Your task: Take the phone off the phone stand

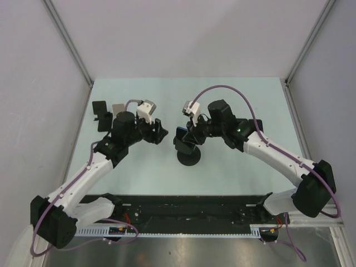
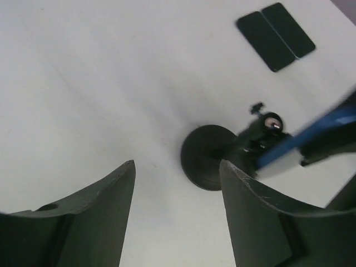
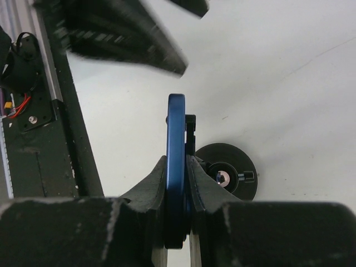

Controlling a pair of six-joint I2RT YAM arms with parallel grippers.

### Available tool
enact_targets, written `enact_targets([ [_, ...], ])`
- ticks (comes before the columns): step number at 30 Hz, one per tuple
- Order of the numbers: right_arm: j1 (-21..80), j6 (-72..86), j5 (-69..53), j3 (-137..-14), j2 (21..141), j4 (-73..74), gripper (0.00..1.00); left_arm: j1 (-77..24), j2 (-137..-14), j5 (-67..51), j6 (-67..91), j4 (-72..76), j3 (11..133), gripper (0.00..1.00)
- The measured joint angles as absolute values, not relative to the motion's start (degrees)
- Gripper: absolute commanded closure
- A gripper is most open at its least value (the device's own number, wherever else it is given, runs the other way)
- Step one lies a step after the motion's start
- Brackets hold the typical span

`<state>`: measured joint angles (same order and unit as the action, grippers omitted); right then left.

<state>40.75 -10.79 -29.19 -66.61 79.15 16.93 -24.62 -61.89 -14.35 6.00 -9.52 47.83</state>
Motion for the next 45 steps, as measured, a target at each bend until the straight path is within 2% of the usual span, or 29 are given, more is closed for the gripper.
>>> enact_targets([
  [5, 42.54, -9.82, -24.40, -66.61, 78.96, 16.38, 1.00, -33.06, -57.21, -10.50, 6.07, -12.49, 46.44, 0.31],
  [12, 44.71, -8.97, -18.83, -66.61, 78.85, 15.97, 1.00, -39.42, -59.68, -3.09, 6.22, -15.38, 46.22, 0.39],
  [16, 45.56, -8.78, -17.02, -66.61, 78.85, 15.81, 1.00, -40.69, -61.84, -0.32, 6.55, -16.12, 46.44, 0.44],
  [22, 45.91, -8.64, -15.97, -66.61, 78.85, 15.57, 1.00, -40.77, -65.82, 1.91, 7.97, -16.51, 48.49, 0.46],
  [29, 45.91, -8.62, -15.66, -66.61, 78.94, 15.44, 1.00, -40.86, -66.15, 2.22, 9.74, -15.81, 48.56, 0.48],
  [35, 45.89, -8.62, -15.99, -66.61, 78.98, 15.42, 1.00, -40.88, -66.06, 1.76, 10.37, -14.72, 48.51, 0.54],
  [38, 45.69, -8.62, -16.67, -66.61, 79.07, 15.31, 1.00, -40.84, -65.87, 1.67, 10.48, -14.17, 48.45, 0.59],
  [39, 45.63, -8.62, -16.99, -66.61, 79.11, 15.29, 1.00, -40.82, -65.80, 1.52, 10.48, -14.00, 48.42, 0.67],
  [41, 45.45, -8.62, -17.41, -66.61, 79.13, 15.25, 1.00, -40.62, -65.80, 0.67, 10.61, -13.58, 48.42, 0.75],
  [42, 45.41, -8.64, -17.47, -66.63, 79.22, 15.07, 1.00, -40.60, -65.80, 0.30, 10.63, -13.34, 48.42, 0.84],
  [45, 45.21, -8.67, -17.80, -66.63, 79.37, 14.79, 1.00, -40.49, -65.80, -0.93, 10.50, -12.78, 48.42, 0.99],
])
